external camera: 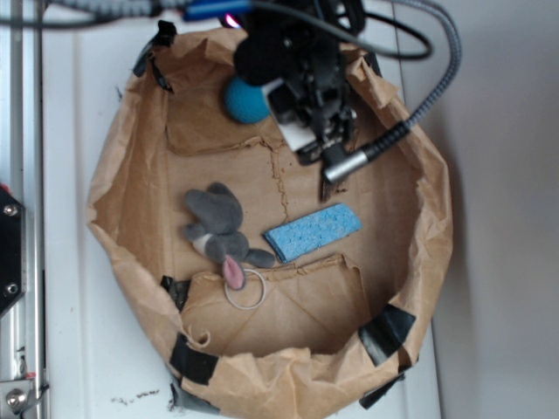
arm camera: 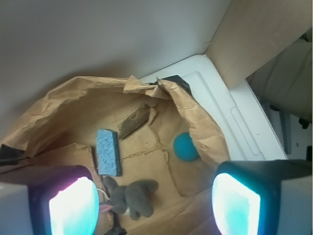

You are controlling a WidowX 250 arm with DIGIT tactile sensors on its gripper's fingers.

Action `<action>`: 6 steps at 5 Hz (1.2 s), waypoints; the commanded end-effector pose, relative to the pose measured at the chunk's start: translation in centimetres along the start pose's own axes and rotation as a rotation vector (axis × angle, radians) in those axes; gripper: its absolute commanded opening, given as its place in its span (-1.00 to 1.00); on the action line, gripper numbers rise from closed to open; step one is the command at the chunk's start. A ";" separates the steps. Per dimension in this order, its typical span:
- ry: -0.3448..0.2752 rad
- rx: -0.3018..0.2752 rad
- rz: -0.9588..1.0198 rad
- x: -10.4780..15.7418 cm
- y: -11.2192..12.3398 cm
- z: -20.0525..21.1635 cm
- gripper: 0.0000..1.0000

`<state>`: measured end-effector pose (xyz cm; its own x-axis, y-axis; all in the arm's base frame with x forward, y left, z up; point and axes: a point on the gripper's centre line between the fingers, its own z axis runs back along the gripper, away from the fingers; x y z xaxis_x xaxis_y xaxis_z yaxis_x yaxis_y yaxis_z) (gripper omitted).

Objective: Grab the wood chip.

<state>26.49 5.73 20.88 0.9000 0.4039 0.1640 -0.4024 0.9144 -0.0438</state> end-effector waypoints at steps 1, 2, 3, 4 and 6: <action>-0.055 -0.006 0.020 0.5 1.2 1.7 1.00; -0.089 -0.040 0.138 -1.7 2.5 -1.1 1.00; -0.108 0.012 0.374 -0.7 2.7 -4.5 1.00; -0.039 0.019 0.498 -0.9 1.5 -7.3 1.00; -0.011 0.089 0.571 0.9 0.1 -11.3 1.00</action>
<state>29.08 6.30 8.23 0.5435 0.8326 0.1062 -0.8374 0.5466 0.0003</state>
